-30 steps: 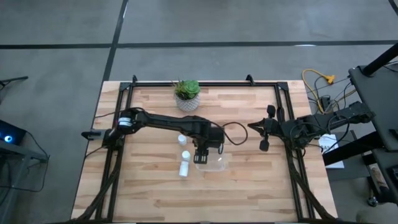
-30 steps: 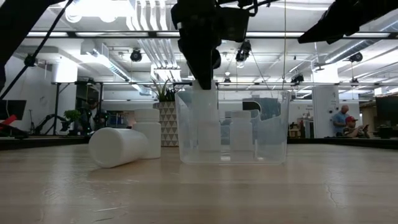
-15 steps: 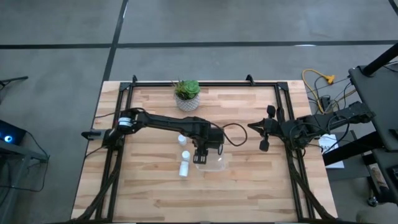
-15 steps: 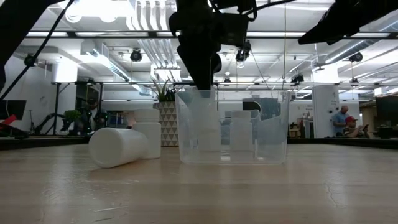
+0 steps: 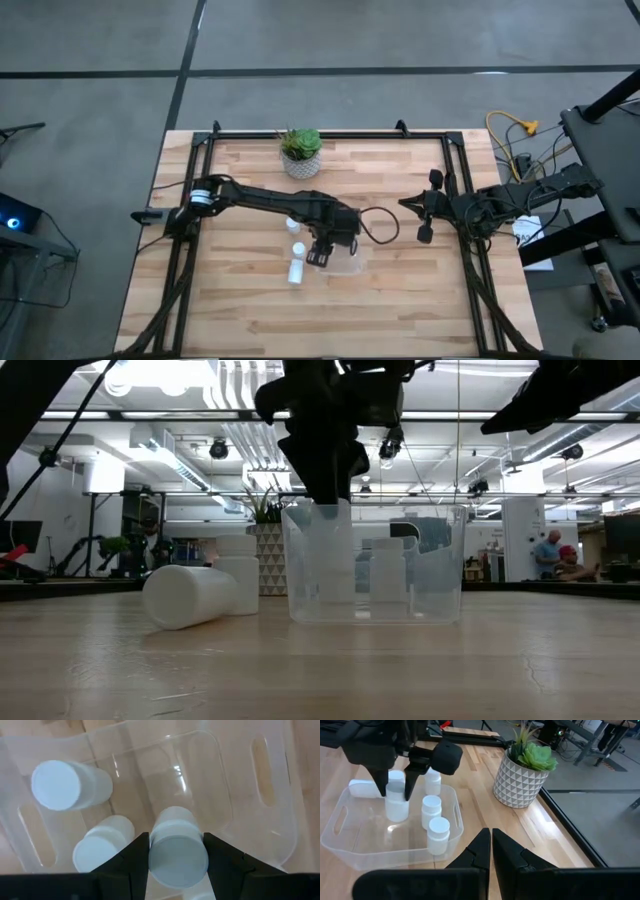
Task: Pick and place pill bottles into a basket
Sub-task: Put the white medicine bottle into the transparent bin
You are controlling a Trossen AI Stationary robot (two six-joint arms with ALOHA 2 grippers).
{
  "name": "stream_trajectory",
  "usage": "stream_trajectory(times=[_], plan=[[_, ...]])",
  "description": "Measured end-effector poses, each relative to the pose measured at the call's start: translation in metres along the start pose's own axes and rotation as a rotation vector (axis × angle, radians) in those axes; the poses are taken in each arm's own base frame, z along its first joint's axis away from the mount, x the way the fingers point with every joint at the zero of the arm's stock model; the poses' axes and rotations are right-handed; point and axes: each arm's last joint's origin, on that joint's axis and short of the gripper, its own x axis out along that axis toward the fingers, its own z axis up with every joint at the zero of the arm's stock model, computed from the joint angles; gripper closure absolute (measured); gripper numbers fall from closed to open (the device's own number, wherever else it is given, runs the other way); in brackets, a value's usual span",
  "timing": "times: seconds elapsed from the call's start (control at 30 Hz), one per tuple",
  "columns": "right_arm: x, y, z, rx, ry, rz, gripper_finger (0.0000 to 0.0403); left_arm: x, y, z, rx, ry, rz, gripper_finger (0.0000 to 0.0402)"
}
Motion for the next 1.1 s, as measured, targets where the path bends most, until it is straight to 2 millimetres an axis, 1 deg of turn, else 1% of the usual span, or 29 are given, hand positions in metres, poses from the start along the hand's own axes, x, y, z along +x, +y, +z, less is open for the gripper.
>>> stream_trajectory(times=[0.33, 0.5, 0.63, 1.1], plan=[[0.000, 0.000, 0.000, -0.001, 0.002, 0.001, 0.0394, 0.005, 0.000, 0.000, 0.154, -0.011, 0.001, 0.0257], [0.000, 0.000, 0.000, -0.001, 0.002, 0.002, 0.0394, 0.014, 0.000, -0.003, 0.194, -0.012, 0.002, 0.0257], [0.000, 0.000, 0.000, -0.002, 0.002, 0.002, 0.0394, 0.021, 0.000, -0.005, 0.202, -0.006, 0.000, 0.0257], [0.000, 0.000, -0.003, 0.018, 0.023, -0.001, 0.0394, 0.022, 0.003, -0.004, 0.207, -0.020, 0.025, 0.0257]])
